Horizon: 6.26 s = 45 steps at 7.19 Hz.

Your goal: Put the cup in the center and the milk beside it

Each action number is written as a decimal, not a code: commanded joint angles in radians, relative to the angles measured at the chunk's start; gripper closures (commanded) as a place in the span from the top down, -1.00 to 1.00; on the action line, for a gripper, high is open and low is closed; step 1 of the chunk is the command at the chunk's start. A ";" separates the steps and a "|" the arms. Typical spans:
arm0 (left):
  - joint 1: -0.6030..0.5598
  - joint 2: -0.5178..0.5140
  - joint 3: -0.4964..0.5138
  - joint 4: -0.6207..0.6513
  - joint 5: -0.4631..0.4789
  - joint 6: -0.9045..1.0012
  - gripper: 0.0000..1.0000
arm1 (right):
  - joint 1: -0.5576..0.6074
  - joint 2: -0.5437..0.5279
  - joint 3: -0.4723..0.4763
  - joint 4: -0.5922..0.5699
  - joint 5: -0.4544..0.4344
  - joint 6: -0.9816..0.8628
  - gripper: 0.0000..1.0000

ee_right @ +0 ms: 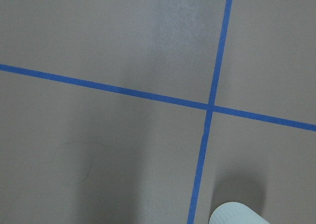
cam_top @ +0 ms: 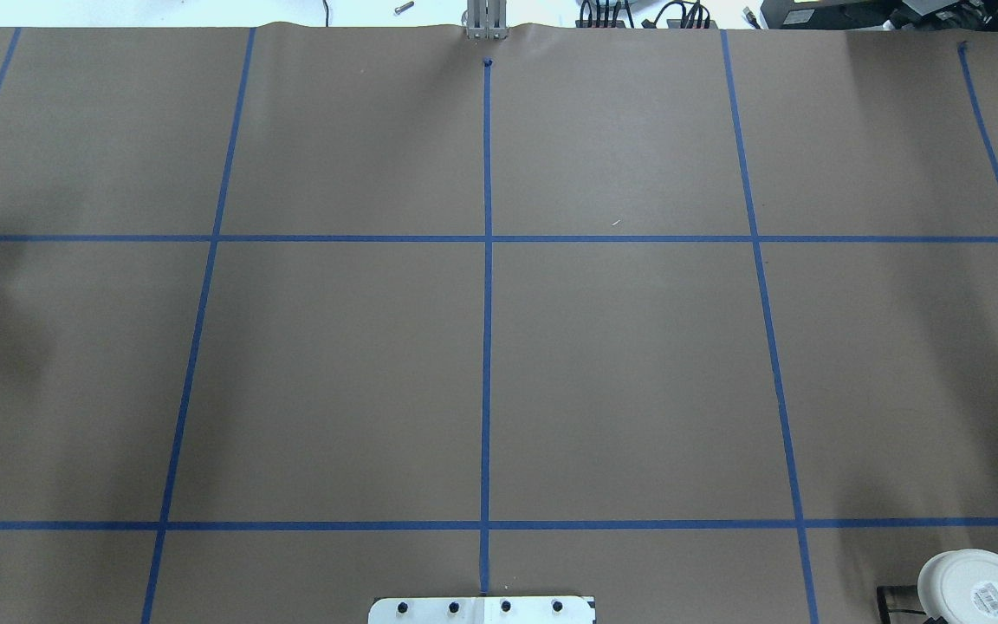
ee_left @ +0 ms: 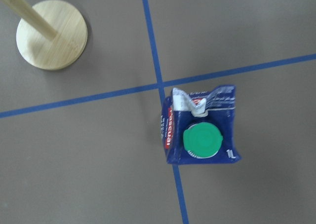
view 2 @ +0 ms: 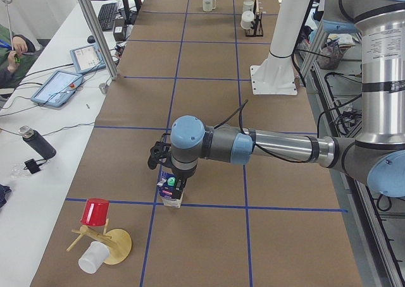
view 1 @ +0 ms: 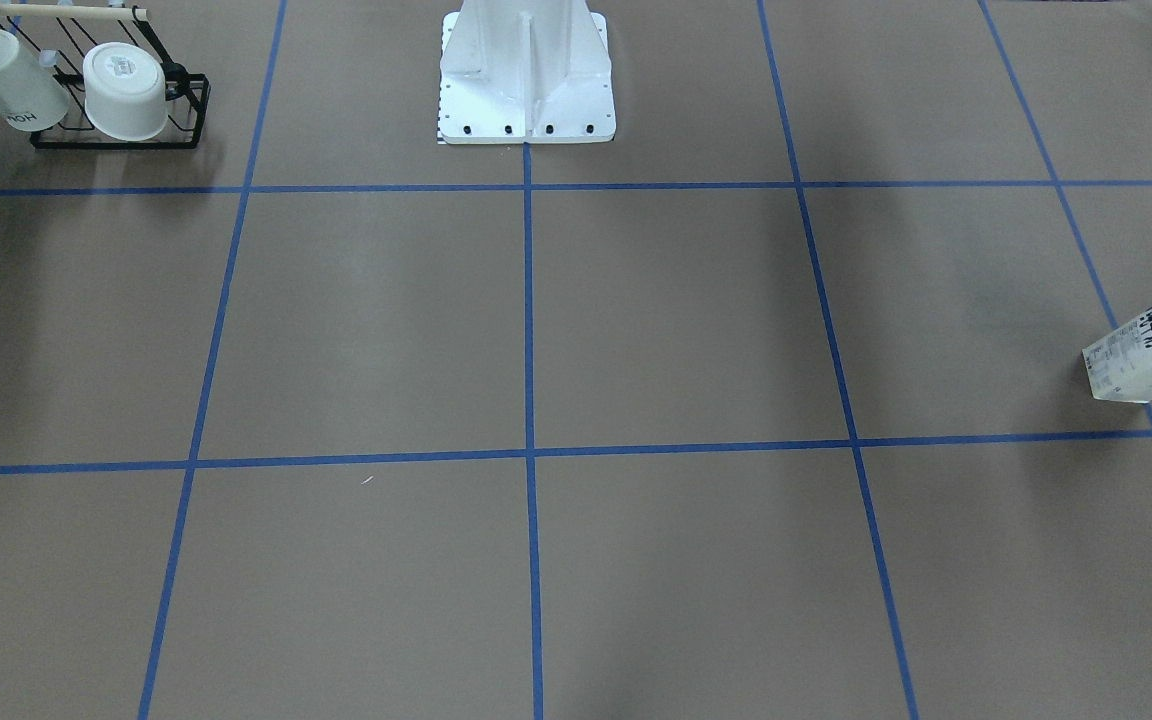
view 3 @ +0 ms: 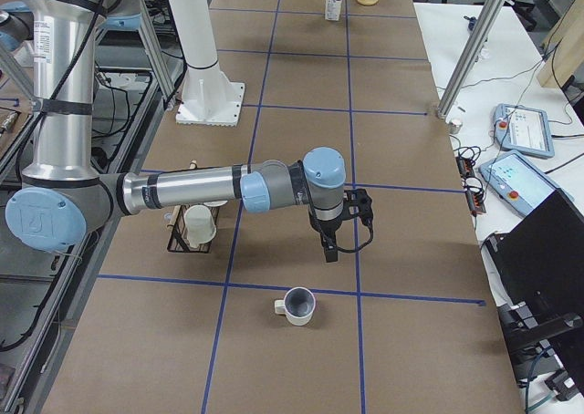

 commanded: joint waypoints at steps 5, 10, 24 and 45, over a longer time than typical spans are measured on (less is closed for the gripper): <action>0.001 -0.040 0.006 -0.094 -0.005 -0.004 0.98 | -0.035 -0.134 -0.165 0.299 -0.012 0.044 0.95; 0.004 -0.045 0.006 -0.094 -0.003 -0.004 0.98 | -0.163 -0.144 -0.176 0.299 -0.127 0.045 0.24; 0.004 -0.037 0.009 -0.094 -0.005 -0.004 0.98 | -0.550 0.494 -0.038 0.204 -0.051 0.716 -1.00; 0.004 0.000 0.025 -0.218 -0.089 -0.007 0.98 | -0.507 0.816 -0.141 -0.208 -0.169 0.627 0.98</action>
